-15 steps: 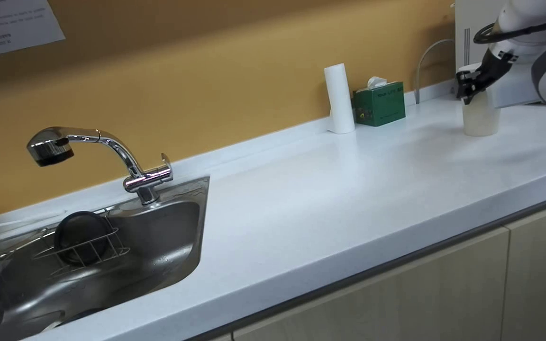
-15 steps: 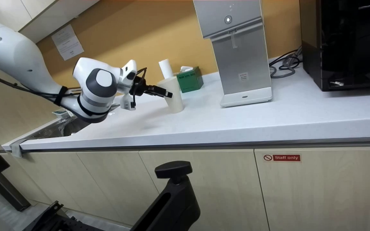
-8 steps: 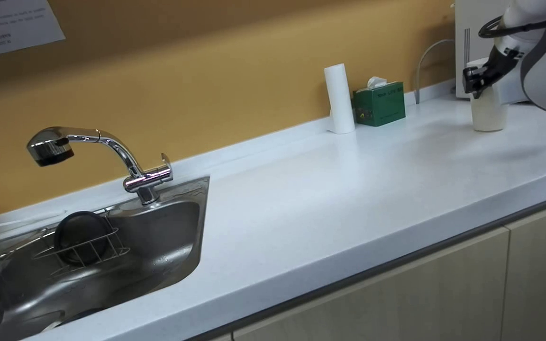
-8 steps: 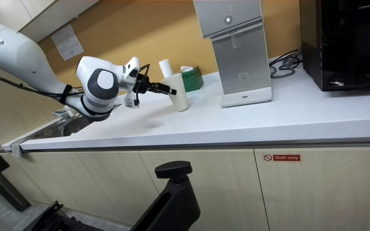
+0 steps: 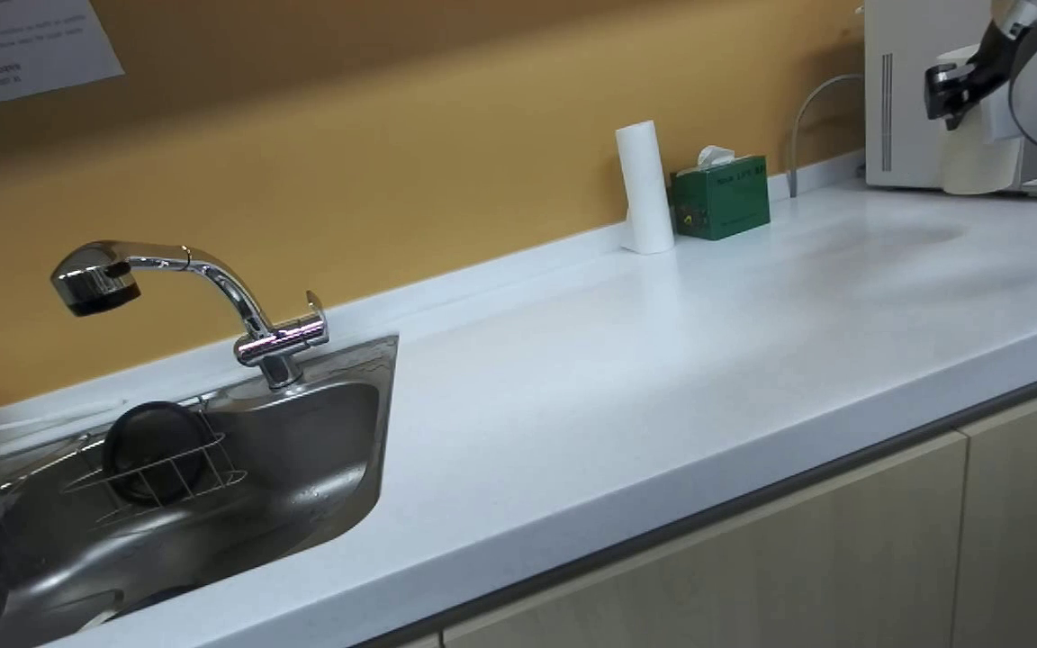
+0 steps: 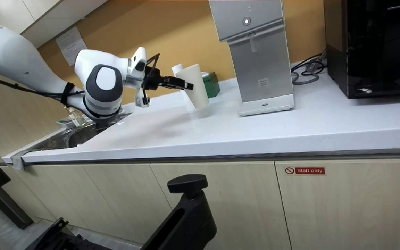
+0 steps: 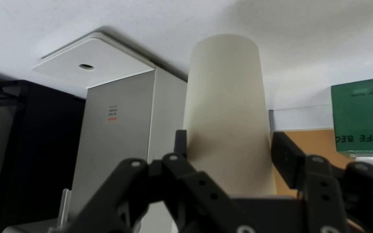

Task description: Put the white cup on the coffee maker

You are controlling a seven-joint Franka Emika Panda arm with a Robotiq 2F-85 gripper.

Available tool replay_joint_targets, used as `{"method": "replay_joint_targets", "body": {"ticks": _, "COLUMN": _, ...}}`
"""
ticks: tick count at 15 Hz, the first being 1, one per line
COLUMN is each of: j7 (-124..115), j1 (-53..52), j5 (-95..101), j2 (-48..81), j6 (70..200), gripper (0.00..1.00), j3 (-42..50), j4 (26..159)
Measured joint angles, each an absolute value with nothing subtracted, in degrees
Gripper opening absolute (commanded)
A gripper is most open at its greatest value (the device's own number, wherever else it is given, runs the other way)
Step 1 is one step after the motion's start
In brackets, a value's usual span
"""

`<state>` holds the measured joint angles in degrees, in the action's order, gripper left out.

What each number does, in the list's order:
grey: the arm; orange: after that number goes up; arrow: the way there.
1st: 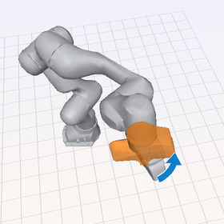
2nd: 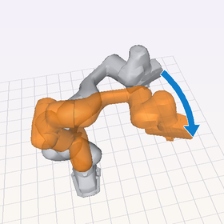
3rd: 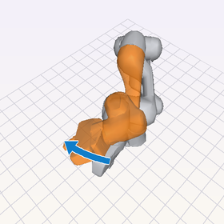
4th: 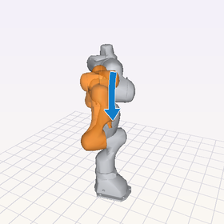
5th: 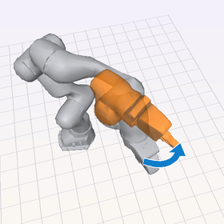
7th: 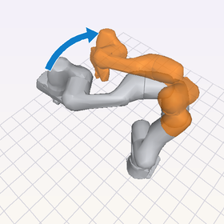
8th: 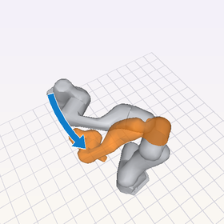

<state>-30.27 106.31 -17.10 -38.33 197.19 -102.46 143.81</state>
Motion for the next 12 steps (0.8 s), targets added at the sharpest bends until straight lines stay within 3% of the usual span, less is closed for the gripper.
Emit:
{"method": "replay_joint_targets", "body": {"ticks": 1, "j7": -29.9, "j1": 105.6, "j5": -17.7, "j2": -38.3, "j6": 196.8, "gripper": 0.67, "j3": -101.3, "j4": 144.3}}
{"method": "replay_joint_targets", "body": {"ticks": 4, "j7": -29.1, "j1": 105.0, "j5": -17.9, "j2": -37.5, "j6": 195.0, "gripper": 0.67, "j3": -99.9, "j4": 145.5}}
{"method": "replay_joint_targets", "body": {"ticks": 5, "j7": -29.0, "j1": 105.0, "j5": -17.9, "j2": -37.2, "j6": 194.9, "gripper": 0.42, "j3": -99.9, "j4": 145.6}}
{"method": "replay_joint_targets", "body": {"ticks": 12, "j7": -29.1, "j1": 108.0, "j5": -21.9, "j2": -41.7, "j6": 195.0, "gripper": 0.42, "j3": -100.0, "j4": 145.4}}
